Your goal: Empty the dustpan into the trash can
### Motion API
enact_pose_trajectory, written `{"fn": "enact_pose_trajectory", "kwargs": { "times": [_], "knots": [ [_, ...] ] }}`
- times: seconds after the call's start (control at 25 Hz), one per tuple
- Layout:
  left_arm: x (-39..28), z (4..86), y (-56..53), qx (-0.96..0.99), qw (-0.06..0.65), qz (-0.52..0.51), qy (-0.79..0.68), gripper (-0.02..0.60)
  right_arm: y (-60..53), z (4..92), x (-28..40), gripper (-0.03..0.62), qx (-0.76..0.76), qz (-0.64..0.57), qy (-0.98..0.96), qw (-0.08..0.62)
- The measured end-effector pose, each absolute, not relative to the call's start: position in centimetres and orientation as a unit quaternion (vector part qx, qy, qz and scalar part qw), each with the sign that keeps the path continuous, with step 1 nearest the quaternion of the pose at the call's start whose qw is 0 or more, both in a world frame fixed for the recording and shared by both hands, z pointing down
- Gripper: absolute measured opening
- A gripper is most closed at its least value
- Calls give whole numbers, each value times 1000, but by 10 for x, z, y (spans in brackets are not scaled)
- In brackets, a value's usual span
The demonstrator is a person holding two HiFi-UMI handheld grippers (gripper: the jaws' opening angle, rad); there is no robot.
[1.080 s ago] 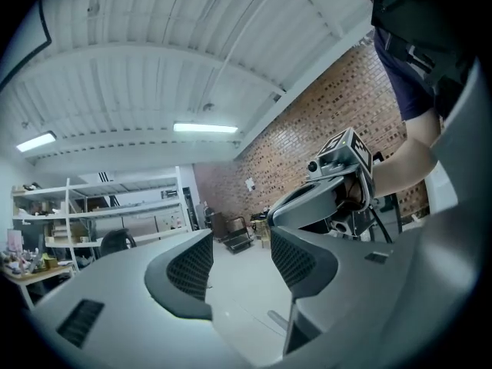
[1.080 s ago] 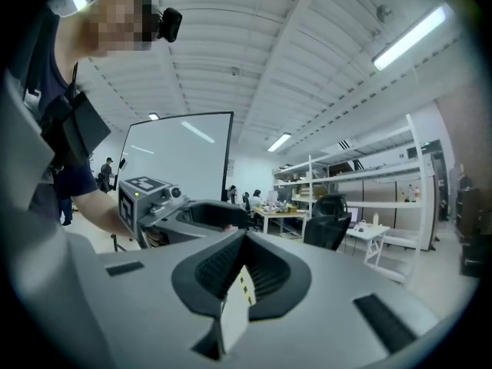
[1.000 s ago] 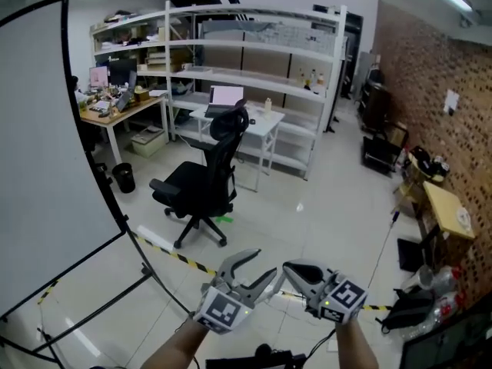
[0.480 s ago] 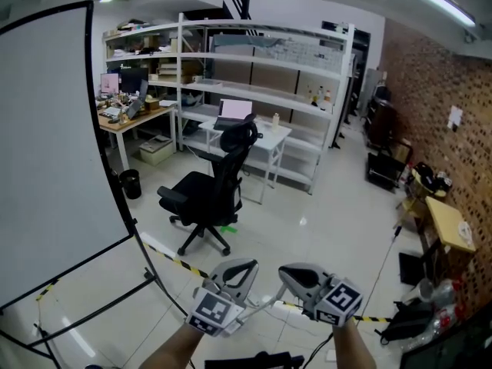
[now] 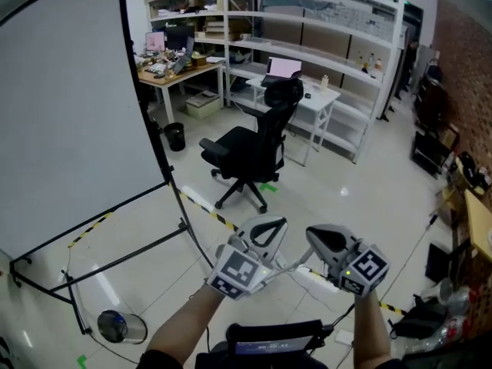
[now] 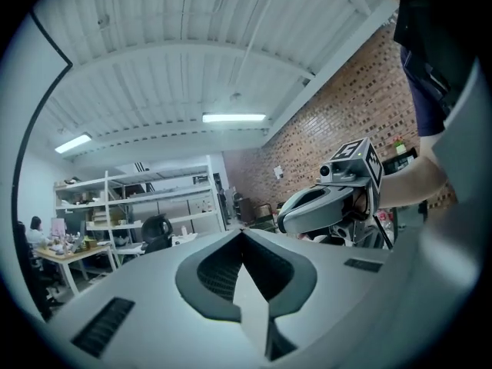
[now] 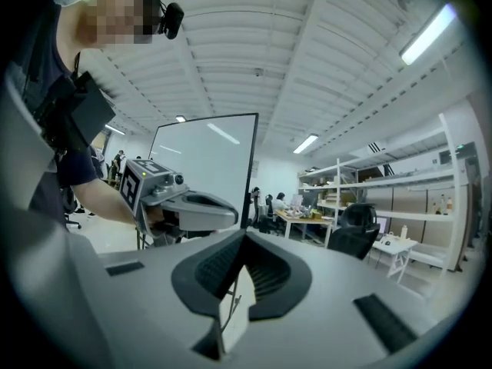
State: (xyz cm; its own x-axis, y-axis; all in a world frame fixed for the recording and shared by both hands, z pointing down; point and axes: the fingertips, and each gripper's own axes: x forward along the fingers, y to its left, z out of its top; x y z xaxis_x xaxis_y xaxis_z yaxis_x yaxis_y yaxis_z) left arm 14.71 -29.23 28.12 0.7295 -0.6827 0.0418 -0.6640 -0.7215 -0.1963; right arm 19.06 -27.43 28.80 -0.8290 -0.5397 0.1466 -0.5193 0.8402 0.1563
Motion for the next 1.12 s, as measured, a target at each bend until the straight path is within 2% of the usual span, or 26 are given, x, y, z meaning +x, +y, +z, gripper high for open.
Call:
{"fn": "enact_pose_trajectory", "kwargs": {
  "times": [0.68,1.12],
  "knots": [
    [109,293,-255,-863,63,-110,488,3,-254,296,163,14,152,-54,-985,65],
    [64,300,-220,-822,31,-115,557,3,-225,304,113,14,67,-47,-995,57]
  ]
}}
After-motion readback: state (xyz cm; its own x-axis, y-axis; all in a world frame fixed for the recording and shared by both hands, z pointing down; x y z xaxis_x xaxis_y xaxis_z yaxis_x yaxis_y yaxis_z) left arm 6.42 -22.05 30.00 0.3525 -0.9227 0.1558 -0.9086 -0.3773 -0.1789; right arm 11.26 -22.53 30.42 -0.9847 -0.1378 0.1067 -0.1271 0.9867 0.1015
